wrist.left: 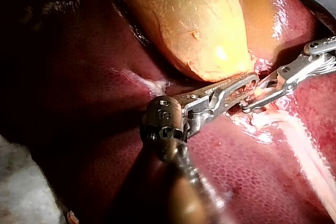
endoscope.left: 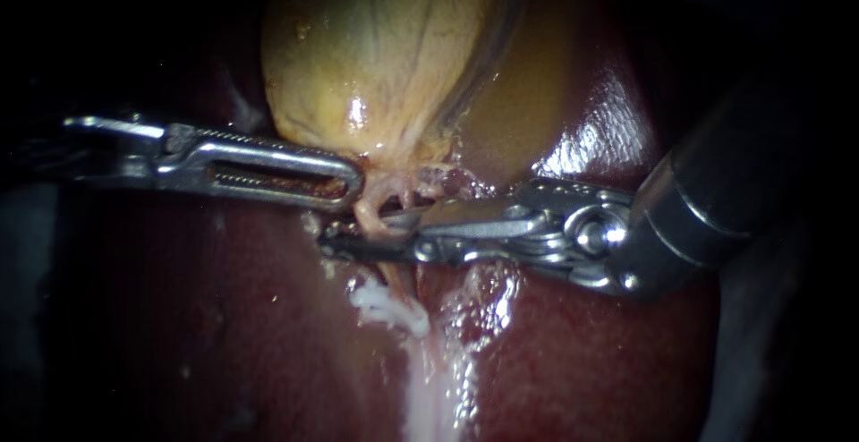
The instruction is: Going back third clip left tube
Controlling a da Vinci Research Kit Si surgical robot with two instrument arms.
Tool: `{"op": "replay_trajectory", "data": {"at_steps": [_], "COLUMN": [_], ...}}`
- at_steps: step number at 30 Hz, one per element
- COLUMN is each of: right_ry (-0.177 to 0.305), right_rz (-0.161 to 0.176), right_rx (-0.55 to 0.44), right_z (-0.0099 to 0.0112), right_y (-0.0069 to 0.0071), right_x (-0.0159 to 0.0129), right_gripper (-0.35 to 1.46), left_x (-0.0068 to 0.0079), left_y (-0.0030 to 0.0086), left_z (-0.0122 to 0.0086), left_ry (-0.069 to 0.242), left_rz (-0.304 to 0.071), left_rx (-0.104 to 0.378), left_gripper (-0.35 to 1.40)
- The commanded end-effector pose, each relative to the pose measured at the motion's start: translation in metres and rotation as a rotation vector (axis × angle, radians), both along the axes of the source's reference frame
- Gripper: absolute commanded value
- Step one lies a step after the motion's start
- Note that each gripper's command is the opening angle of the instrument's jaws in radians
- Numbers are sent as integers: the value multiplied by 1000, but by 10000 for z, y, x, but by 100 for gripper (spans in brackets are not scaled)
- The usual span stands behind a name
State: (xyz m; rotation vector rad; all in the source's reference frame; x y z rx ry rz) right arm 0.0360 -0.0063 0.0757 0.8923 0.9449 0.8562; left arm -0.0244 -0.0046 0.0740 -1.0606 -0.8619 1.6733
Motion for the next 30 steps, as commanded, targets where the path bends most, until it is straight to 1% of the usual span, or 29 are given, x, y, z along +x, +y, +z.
{"op": "replay_trajectory", "data": {"at_steps": [1, 6, 7, 9, 10, 11, 12, 13, 14, 25, 26, 30], "right_ry": [-1, 1, 2, 16, 21, 19, 10, -7, -9, 9, 13, 15], "right_rz": [1, -1, -4, -22, -28, -26, -13, 12, 14, -15, -22, -23], "right_rx": [2, 3, 5, -54, -82, -95, -114, -146, -166, -234, -244, -242], "right_z": [0, 0, 0, 0, 0, 1, 1, 1, 1, 0, -1, -3], "right_y": [0, 0, 0, 2, 3, 4, 4, 5, 5, 7, 7, 8], "right_x": [0, 0, 1, 4, 8, 11, 14, 17, 18, 7, 6, -1], "right_gripper": [-35, -35, -27, 8, 32, 43, 48, 49, 49, 49, 49, 49], "left_x": [0, 0, 0, 0, 0, -1, -1, -1, -1, 0, 0, 0], "left_y": [0, -1, -1, -1, -1, -1, -1, -2, -2, -2, -2, -2], "left_z": [0, 0, 0, 0, 0, 0, 0, 0, 1, 0, 0, 0], "left_ry": [0, 0, 0, 0, 0, 1, 1, 1, 1, 1, 1, 1], "left_rz": [0, -1, -1, -1, -1, -1, -1, -1, -1, -1, -1, -1], "left_rx": [0, 0, 0, 0, 0, -1, -1, -1, -1, -1, -1, -1], "left_gripper": [-35, -35, -35, -35, -35, -35, -35, -35, -35, -35, -35, -35]}}
